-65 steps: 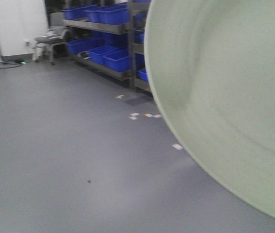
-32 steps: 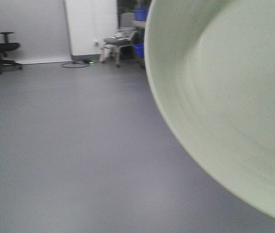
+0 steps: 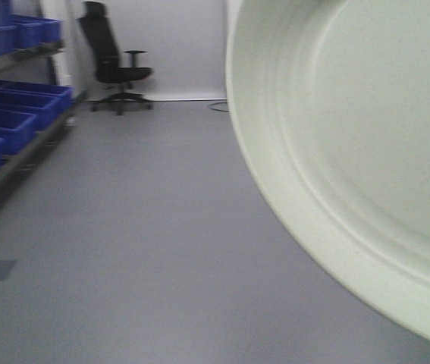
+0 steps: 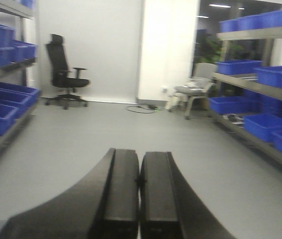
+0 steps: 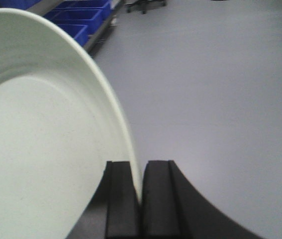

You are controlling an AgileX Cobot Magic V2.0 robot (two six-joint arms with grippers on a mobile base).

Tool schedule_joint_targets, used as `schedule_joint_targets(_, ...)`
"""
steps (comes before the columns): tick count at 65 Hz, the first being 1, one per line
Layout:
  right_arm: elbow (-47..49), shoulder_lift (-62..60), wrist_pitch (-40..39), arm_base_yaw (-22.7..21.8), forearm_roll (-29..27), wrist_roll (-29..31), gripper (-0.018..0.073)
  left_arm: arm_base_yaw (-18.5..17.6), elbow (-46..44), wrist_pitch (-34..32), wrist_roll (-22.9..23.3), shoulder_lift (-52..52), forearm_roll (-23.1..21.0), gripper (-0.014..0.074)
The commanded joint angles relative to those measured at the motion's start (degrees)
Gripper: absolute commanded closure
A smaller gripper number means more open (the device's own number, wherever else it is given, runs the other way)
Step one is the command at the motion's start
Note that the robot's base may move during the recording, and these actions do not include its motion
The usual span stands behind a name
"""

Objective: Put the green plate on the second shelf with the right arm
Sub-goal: 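Drive the base away from the table carrying the plate, then drive up to the shelf rack and extend the plate over a blue bin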

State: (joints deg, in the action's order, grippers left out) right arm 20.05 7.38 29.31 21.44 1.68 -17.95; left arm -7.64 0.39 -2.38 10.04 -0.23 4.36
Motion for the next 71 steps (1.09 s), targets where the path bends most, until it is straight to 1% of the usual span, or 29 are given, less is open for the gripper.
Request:
schedule_joint_targets(1,1.79,0.96,-6.41,-0.21,0.1,0.01,0.0532,-0.12,2.27,-4.79,0.1,-1.0,-0.53,0.0467)
schedule_joint_targets(71,1.79,0.96,-6.41,-0.21,0.1,0.01,0.0532,-0.12,2.27,-4.79,0.1,-1.0,-0.43,0.0466)
